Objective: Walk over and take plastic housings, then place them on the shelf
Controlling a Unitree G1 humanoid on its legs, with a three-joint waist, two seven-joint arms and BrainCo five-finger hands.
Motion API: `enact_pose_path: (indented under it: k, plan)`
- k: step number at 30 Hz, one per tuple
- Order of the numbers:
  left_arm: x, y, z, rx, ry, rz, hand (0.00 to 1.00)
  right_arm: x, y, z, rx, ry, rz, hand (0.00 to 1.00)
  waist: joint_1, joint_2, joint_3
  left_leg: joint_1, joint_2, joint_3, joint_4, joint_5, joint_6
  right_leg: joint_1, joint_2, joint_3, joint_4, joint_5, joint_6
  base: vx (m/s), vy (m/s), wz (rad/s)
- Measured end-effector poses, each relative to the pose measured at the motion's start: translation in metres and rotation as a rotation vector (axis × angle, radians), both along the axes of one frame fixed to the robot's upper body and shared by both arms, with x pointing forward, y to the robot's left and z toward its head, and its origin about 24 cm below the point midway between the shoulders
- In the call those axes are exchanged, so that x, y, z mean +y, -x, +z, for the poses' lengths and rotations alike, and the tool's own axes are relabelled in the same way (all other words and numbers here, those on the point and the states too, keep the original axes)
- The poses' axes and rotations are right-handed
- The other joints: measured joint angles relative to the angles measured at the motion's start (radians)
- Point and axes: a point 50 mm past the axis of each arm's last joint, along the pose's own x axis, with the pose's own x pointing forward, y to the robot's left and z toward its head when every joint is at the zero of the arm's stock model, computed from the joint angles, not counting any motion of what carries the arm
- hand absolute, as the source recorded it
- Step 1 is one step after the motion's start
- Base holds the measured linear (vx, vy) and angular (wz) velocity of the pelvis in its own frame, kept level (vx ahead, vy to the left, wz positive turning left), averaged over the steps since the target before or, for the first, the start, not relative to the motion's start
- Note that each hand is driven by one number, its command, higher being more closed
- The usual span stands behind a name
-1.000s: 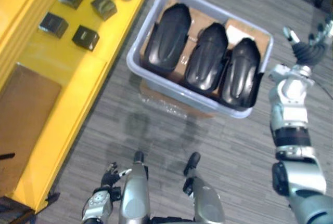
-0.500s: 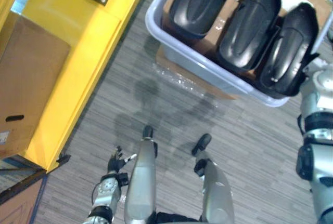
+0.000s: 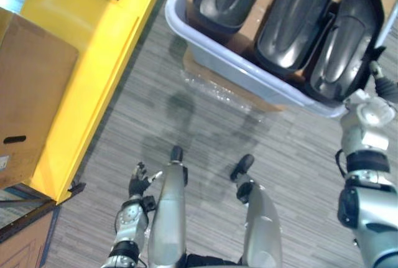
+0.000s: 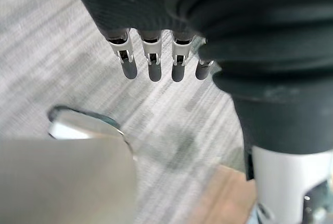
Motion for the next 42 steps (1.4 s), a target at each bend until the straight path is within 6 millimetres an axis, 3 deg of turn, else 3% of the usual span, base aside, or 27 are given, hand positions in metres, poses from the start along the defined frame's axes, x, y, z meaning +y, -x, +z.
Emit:
enact_pose_path:
  k: [9, 15, 23, 34, 35, 42]
  plan:
    - [-0.006, -0.003, 0.004, -0.05, 0.059, 0.002, 0.0, 0.002, -0.004, 0.011, 0.027, -0.026, -0.021, 0.0, -0.007, -0.004, 0.001, -0.04, -0.001, 0.005, 0.03, 0.0, -0.002, -0.068, -0.019, 0.023, 0.073, -0.026, -0.007, -0.02, 0.001, -0.03]
    - [-0.007, -0.003, 0.005, -0.083, 0.135, 0.022, 0.0, -0.004, -0.003, 0.032, 0.033, 0.016, -0.033, 0.0, -0.006, -0.003, 0.002, -0.077, -0.005, 0.003, 0.055, 0.0, -0.002, -0.117, -0.035, 0.029, 0.121, -0.038, -0.013, 0.0, 0.006, 0.0]
    - [-0.007, -0.002, 0.005, -0.102, 0.192, 0.031, 0.0, 0.001, -0.01, 0.032, 0.102, 0.033, -0.012, 0.0, -0.006, -0.002, 0.002, -0.101, -0.017, 0.004, 0.071, 0.0, -0.002, -0.157, -0.057, 0.041, 0.17, -0.058, -0.015, 0.01, 0.015, 0.03]
    - [-0.01, -0.002, 0.007, -0.146, 0.246, 0.048, 0.0, -0.004, -0.014, 0.037, 0.222, 0.121, 0.03, 0.0, 0.002, 0.026, 0.017, -0.142, -0.019, 0.0, 0.107, -0.003, -0.003, -0.211, -0.069, 0.051, 0.232, -0.08, -0.024, 0.0, 0.003, 0.01]
    - [-0.01, -0.002, 0.007, -0.147, 0.252, 0.053, 0.0, -0.005, -0.015, 0.035, 0.237, 0.124, 0.034, 1.0, 0.003, 0.026, 0.017, -0.144, -0.019, -0.002, 0.111, -0.004, -0.004, -0.214, -0.069, 0.051, 0.238, -0.084, -0.023, 0.0, 0.0, 0.0]
    - [-0.011, -0.002, 0.009, -0.163, 0.256, 0.047, 0.0, -0.015, -0.01, 0.044, 0.264, 0.169, 0.025, 1.0, 0.02, 0.036, 0.022, -0.166, -0.018, -0.007, 0.136, -0.01, -0.006, -0.229, -0.072, 0.049, 0.256, -0.095, -0.026, 0.0, 0.0, 0.0]
